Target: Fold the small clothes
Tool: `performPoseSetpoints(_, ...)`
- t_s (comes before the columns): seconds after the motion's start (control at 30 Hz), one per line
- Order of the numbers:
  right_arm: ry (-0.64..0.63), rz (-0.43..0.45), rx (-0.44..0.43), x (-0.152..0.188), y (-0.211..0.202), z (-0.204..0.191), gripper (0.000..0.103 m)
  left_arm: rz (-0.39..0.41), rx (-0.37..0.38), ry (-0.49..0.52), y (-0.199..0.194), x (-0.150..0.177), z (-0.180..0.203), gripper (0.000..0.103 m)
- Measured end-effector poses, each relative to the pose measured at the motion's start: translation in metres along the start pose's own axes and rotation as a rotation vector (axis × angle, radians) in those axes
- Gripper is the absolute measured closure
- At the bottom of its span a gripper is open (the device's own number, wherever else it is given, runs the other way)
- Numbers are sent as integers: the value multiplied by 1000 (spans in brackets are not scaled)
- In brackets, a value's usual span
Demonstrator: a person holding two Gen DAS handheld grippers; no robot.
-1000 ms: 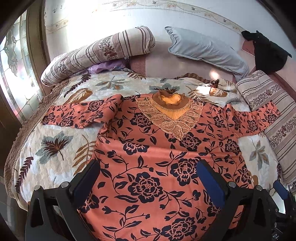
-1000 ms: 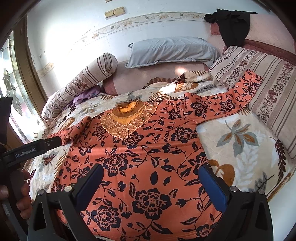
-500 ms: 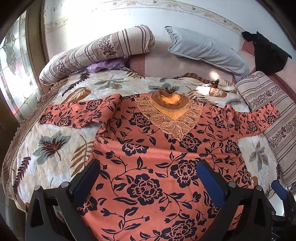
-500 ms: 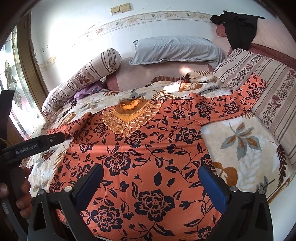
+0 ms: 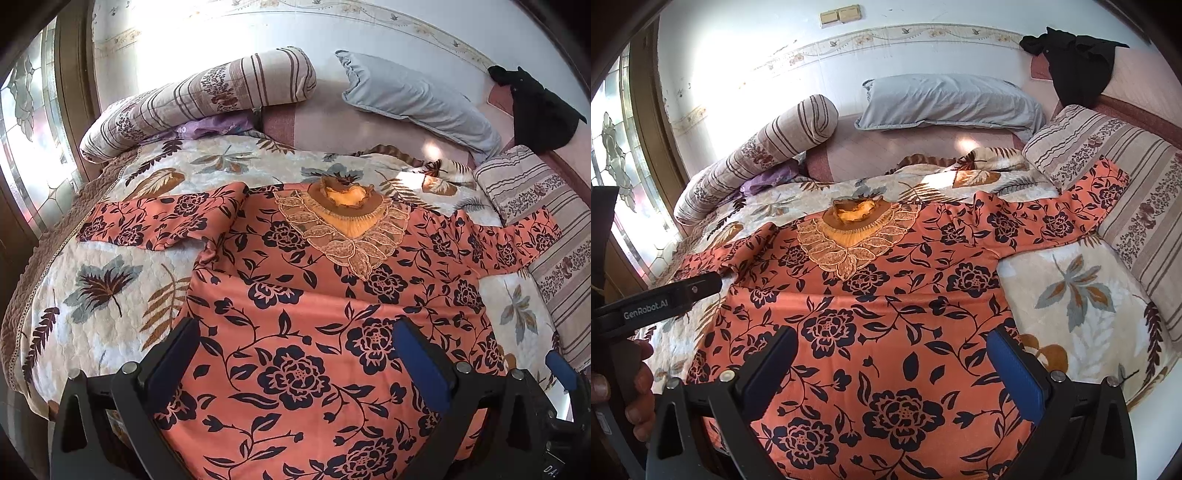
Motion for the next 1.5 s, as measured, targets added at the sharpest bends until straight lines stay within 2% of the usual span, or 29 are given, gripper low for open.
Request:
performPoseSetpoints(0.47, -1, 24, -6, -9, 2, -4, 0, 1, -1, 0, 1, 2, -4, 0)
performPoseSetpoints(0.6, -12, -11, -26, -11, 15, -4, 0, -22, 1, -22, 10, 5, -14, 0)
performPoseSetpoints(0.67, 16, -18, -33, -18, 23, 9, 0, -34, -9, -36, 16, 7, -23, 0)
performPoseSetpoints(0.77, 107, -19, -15, -40, 45, 54, 0, -63, -43, -76, 26, 12, -46, 0)
performPoseSetpoints(0.83, 181, -19, 29, -60, 68, 99, 0, -69, -84, -114, 31, 15, -69, 0)
performPoseSetpoints(0.97, 362, 4, 192, -109, 125, 217, 0, -85, -170, -216, 37, 22, -125, 0)
performPoseSetpoints(1.07, 489, -22, 300, -145, 172, 300, 0, -79, -254, -283, 36, 25, -170, 0)
performPoseSetpoints(1.13, 529, -23, 364, -168, 196, 341, 1, -68, -308, -326, 33, 27, -198, 0)
performPoseSetpoints(1.2, 506, -33, 454, -187, 217, 368, 2, -52, -355, -369, 29, 29, -224, 0)
performPoseSetpoints(1.23, 497, -37, 485, -195, 225, 379, 5, -48, -377, -387, 28, 30, -236, 0)
performPoseSetpoints(1.3, 492, -54, 541, -205, 244, 395, 20, -39, -408, -422, 27, 34, -258, 0)
performPoseSetpoints(1.33, 480, -70, 569, -207, 252, 398, 24, -34, -419, -441, 26, 37, -269, 0)
performPoseSetpoints(1.4, 462, -109, 607, -208, 268, 405, 48, -32, -436, -476, 27, 41, -286, 0)
performPoseSetpoints(1.43, 444, -125, 630, -207, 274, 406, 54, -30, -444, -488, 28, 44, -293, 0)
performPoseSetpoints(1.5, 423, -152, 665, -208, 282, 410, 85, -40, -451, -508, 28, 49, -302, 0)
Point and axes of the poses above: each gripper's, at about its wrist camera, not at the fingertips, and y roughly the way its jaws point, z to its right, x to its underside, the point moved 7 cm from there along y, roughly the way its jaws point, and after that the axes turned 15 degrees about x, right-handed, at the moved point
